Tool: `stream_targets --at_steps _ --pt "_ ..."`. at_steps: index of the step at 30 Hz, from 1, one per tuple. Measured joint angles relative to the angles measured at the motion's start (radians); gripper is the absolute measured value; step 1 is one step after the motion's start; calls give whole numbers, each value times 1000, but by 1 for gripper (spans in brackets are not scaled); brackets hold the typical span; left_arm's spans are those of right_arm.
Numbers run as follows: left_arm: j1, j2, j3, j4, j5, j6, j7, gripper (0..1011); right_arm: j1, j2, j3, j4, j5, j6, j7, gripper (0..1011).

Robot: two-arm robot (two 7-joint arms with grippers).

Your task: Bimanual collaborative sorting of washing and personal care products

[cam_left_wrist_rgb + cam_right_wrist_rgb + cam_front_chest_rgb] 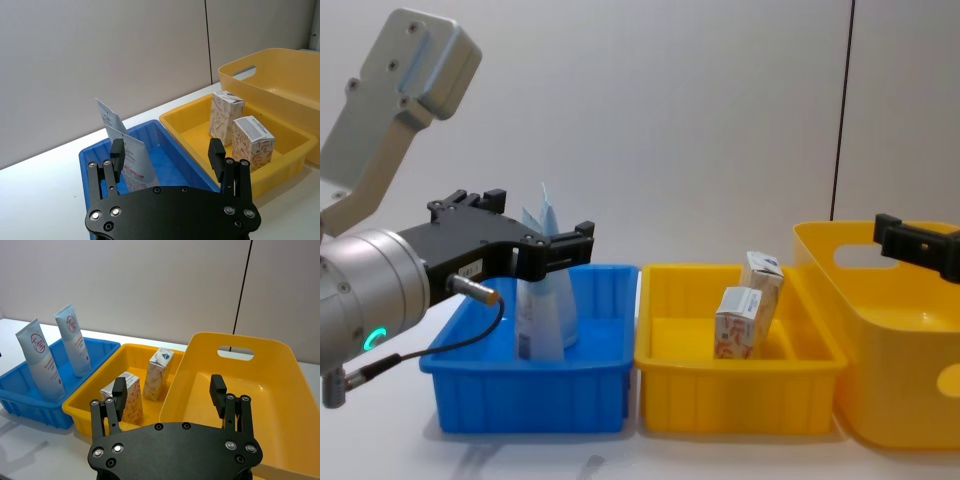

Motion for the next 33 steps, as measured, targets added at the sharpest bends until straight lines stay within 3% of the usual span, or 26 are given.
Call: stream_targets --at_steps 25,33 --pt "0 -1 -1 2 -1 -1 -1 1002 0 0 0 0 0 0 0 1001" --pt "-5 -1 -12 13 -23 -5 -33 1002 0 0 0 0 0 0 0 1001"
